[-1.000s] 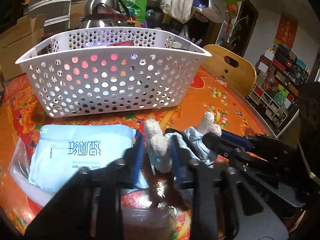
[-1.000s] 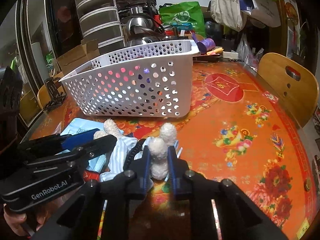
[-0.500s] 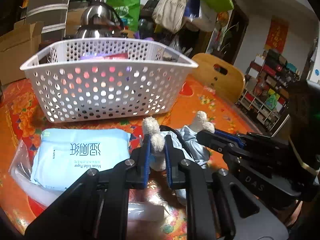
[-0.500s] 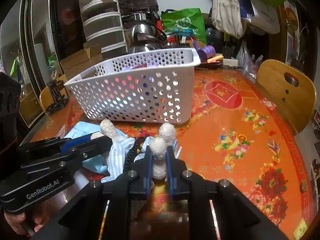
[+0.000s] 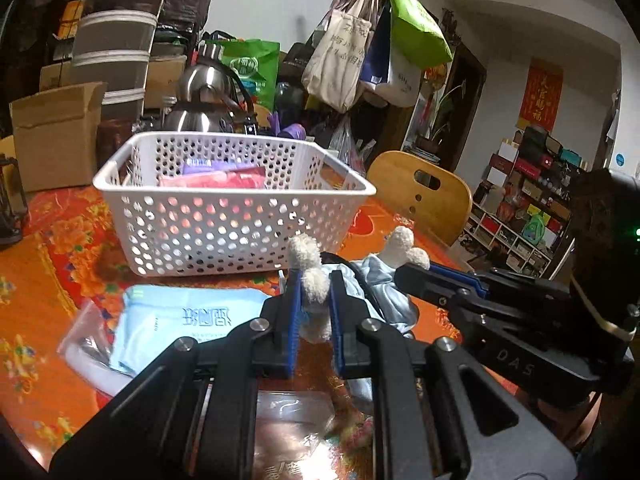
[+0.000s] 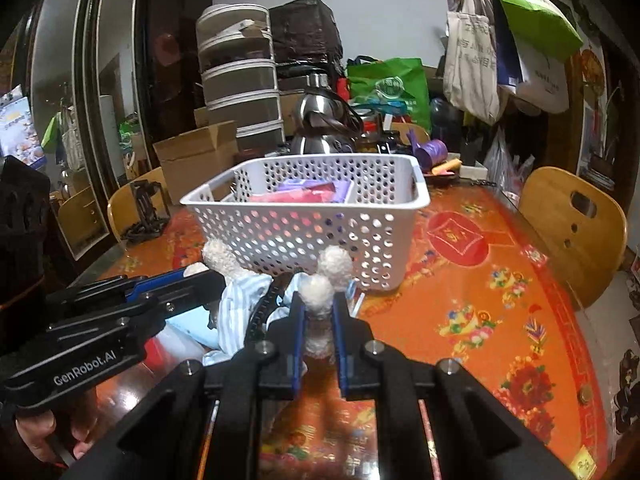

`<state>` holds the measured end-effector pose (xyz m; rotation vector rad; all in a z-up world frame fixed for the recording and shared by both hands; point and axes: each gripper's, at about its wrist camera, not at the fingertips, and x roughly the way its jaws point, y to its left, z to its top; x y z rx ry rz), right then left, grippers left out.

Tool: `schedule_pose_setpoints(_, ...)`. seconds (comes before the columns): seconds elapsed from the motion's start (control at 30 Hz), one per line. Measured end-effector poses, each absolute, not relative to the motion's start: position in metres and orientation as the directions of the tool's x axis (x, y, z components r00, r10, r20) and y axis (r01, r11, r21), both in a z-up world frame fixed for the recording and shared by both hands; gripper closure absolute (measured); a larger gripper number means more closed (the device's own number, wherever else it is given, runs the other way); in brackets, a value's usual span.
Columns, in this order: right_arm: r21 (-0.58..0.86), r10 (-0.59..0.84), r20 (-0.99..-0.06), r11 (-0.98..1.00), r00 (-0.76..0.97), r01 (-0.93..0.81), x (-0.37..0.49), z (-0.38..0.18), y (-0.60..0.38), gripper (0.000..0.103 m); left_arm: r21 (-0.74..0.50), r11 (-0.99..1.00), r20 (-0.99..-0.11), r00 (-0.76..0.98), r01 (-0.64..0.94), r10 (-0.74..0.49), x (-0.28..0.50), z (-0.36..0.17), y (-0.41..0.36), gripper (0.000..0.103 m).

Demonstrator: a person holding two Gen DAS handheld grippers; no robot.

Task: Organize soft objects
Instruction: 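Carry the socks into the white basket and open both grippers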

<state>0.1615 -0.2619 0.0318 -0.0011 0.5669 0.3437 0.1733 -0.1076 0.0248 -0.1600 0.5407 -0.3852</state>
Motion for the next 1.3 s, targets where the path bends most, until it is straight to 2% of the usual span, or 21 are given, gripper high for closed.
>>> schedule_pose_setpoints(0.3, 0.120, 0.379, -0.496, 0.921, 0.781, -0.370, 0.176, 0.071, -0.249, 0.092, -0.248, 0.914, -0.432, 0.808, 0.321, -0.401, 0.168, 0.077, -0.084, 0.091)
schedule_pose_setpoints(0.53, 0.111, 0.390, -0.493, 0.915, 0.778, -0.388, 0.209, 0.110, -0.236, 0.092, -0.269, 0.910, -0.430, 0.807, 0.315, -0.406, 0.201, 0.123, -0.065, 0.091)
schedule_pose_setpoints(0.83, 0.121, 0.371, -0.528, 0.923, 0.764, -0.365, 0.270, 0.143, -0.244, 0.092, -0.261, 0.920, -0.473, 0.792, 0.293, -0.387, 0.268, 0.163, -0.075, 0.091)
schedule_pose_setpoints(1.07, 0.074, 0.314, -0.555, 0.941, 0.771, -0.330, 0.319, 0.146, -0.259, 0.092, -0.217, 0.937, -0.511, 0.786, 0.273, -0.347, 0.328, 0.169, -0.105, 0.091)
schedule_pose_setpoints(1.3, 0.059, 0.288, -0.583, 0.948, 0.760, -0.314, 0.364, 0.126, -0.271, 0.092, -0.202, 0.950, -0.568, 0.762, 0.237, -0.311, 0.391, 0.144, -0.124, 0.091)
